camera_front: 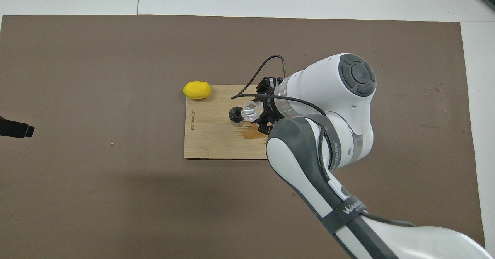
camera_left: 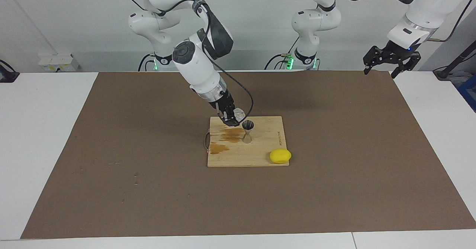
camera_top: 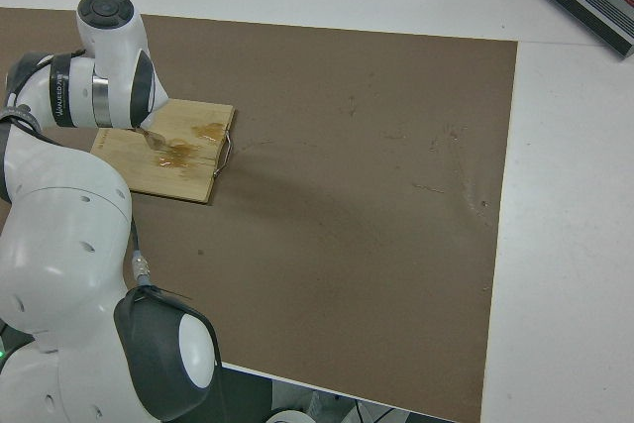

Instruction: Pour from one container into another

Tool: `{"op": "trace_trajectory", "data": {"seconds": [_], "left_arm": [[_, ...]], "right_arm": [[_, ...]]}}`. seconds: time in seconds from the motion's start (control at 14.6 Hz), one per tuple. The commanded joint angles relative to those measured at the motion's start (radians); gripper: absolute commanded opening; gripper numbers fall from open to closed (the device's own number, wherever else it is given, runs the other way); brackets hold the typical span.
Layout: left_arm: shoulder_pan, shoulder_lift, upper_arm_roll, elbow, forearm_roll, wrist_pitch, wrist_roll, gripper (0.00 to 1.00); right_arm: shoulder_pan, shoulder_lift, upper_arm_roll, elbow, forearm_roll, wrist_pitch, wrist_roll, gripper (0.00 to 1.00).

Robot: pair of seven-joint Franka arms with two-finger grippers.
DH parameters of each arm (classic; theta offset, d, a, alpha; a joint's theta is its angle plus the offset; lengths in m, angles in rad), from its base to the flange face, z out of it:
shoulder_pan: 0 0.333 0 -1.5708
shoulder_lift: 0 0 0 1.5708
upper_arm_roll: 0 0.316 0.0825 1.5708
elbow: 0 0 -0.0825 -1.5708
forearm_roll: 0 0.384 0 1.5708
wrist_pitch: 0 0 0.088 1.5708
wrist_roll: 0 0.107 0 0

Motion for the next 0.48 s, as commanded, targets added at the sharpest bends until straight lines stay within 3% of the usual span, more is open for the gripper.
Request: {"op": "trace_trajectory", "data": {"seconds": [0.0, 0.41], "left_arm": [[-0.018, -0.011, 0.011, 0.007, 0.029, 0.005, -0.02, 1.0], [0.011, -0.009, 0.026, -0.011, 0.031, 0.191, -0.029, 1.0]], "right_arm": [[0.008, 0.018, -0.005, 0.042, -0.039, -0.025, 0.05, 0.0], [0.025, 0.042, -0.007, 0.097, -0.082, -0.056, 0.099, 0.0]]}}
